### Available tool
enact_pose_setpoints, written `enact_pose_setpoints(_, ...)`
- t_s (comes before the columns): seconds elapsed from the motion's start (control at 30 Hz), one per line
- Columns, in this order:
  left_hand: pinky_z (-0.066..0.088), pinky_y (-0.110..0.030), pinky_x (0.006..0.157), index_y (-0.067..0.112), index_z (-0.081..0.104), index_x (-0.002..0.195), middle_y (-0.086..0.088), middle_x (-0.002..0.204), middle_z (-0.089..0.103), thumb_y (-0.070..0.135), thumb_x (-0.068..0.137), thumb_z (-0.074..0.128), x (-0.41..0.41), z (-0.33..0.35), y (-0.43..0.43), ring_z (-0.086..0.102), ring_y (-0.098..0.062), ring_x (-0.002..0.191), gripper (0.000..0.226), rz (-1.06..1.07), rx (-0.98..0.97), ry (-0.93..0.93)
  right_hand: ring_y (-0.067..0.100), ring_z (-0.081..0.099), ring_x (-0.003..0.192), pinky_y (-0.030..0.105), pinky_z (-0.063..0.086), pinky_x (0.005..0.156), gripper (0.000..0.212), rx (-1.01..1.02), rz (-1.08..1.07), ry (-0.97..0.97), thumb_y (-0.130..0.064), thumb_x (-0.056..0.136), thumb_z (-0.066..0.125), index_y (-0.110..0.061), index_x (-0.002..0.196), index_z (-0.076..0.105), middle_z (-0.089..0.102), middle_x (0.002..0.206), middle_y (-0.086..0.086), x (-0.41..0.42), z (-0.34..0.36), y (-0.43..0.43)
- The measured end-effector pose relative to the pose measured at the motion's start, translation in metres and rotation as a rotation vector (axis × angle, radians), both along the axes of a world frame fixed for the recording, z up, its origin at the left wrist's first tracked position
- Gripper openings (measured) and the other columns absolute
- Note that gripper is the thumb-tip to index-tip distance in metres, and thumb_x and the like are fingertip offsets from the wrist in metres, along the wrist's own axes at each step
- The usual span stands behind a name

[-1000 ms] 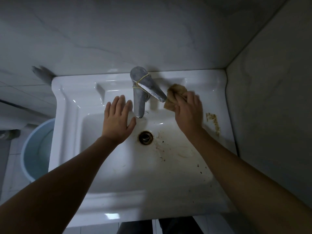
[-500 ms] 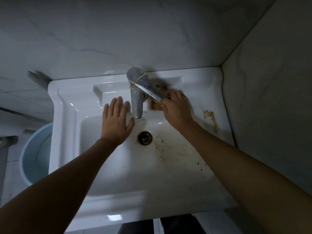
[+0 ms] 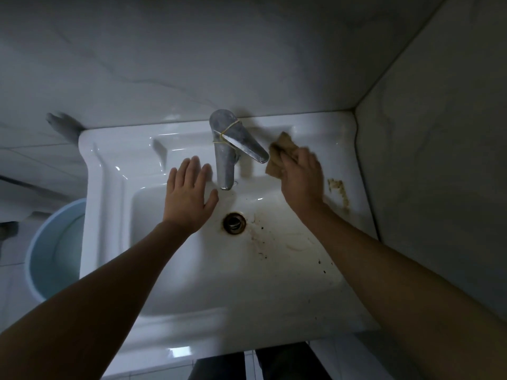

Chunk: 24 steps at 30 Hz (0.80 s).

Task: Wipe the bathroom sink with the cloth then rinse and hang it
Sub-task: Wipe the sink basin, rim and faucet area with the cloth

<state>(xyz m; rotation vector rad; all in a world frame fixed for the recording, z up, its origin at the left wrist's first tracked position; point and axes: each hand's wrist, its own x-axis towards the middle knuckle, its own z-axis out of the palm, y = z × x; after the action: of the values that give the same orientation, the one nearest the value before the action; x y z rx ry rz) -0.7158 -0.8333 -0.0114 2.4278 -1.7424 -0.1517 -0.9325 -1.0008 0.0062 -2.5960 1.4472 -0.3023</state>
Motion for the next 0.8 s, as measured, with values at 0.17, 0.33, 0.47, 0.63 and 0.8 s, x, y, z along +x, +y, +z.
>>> enact_pose_setpoints(0.17, 0.02, -0.055, 0.124, 0.011, 0.034, 0.153, -0.019, 0.162, 0.03, 0.048, 0.099, 0.037, 0.003, -0.003, 0.002, 0.022, -0.037, 0.153, 0.065, -0.016, 0.0, -0.008, 0.038, 0.053, 0.109, 0.046, 0.047, 0.087, 0.058, 0.075, -0.13, -0.074, -0.008, 0.07, 0.073, -0.023, 0.125, 0.059, 0.056, 0.12, 0.018, 0.057, 0.006, 0.012)
enact_pose_setpoints(0.33, 0.019, -0.055, 0.124, 0.011, 0.032, 0.154, -0.02, 0.162, 0.029, 0.049, 0.1, 0.036, 0.001, -0.004, 0.003, 0.021, -0.037, 0.153, 0.066, -0.004, 0.007, -0.013, 0.046, 0.054, 0.114, 0.056, 0.047, 0.093, 0.046, 0.013, 0.047, -0.027, -0.004, 0.075, 0.068, -0.006, 0.122, 0.063, 0.059, 0.119, 0.023, 0.043, -0.002, 0.018)
enact_pose_setpoints(0.47, 0.02, -0.055, 0.124, 0.01, 0.035, 0.152, -0.02, 0.161, 0.032, 0.047, 0.099, 0.039, 0.002, -0.003, 0.002, 0.023, -0.039, 0.152, 0.065, -0.009, -0.013, -0.002, 0.038, 0.049, 0.121, 0.05, 0.049, 0.097, 0.057, 0.04, 0.029, 0.068, -0.017, 0.084, 0.066, -0.022, 0.138, 0.051, 0.052, 0.128, 0.017, 0.016, -0.002, 0.012)
enact_pose_setpoints(0.63, 0.019, -0.056, 0.124, 0.01, 0.034, 0.153, -0.02, 0.162, 0.03, 0.046, 0.098, 0.04, 0.004, -0.006, 0.003, 0.022, -0.038, 0.153, 0.066, -0.021, -0.011, -0.007, 0.034, 0.044, 0.126, 0.044, 0.047, 0.1, 0.069, 0.091, -0.086, 0.103, -0.022, 0.083, 0.07, -0.023, 0.147, 0.043, 0.043, 0.138, 0.018, 0.018, -0.001, 0.007)
enact_pose_setpoints(0.8, 0.017, -0.056, 0.125, 0.011, 0.03, 0.155, -0.02, 0.164, 0.026, 0.047, 0.1, 0.039, 0.004, -0.01, 0.002, 0.018, -0.037, 0.154, 0.067, -0.02, 0.011, -0.016, 0.039, 0.05, 0.12, 0.047, 0.045, 0.097, 0.053, 0.098, -0.118, -0.021, -0.011, 0.078, 0.07, -0.015, 0.129, 0.058, 0.054, 0.128, 0.018, 0.061, 0.003, 0.016)
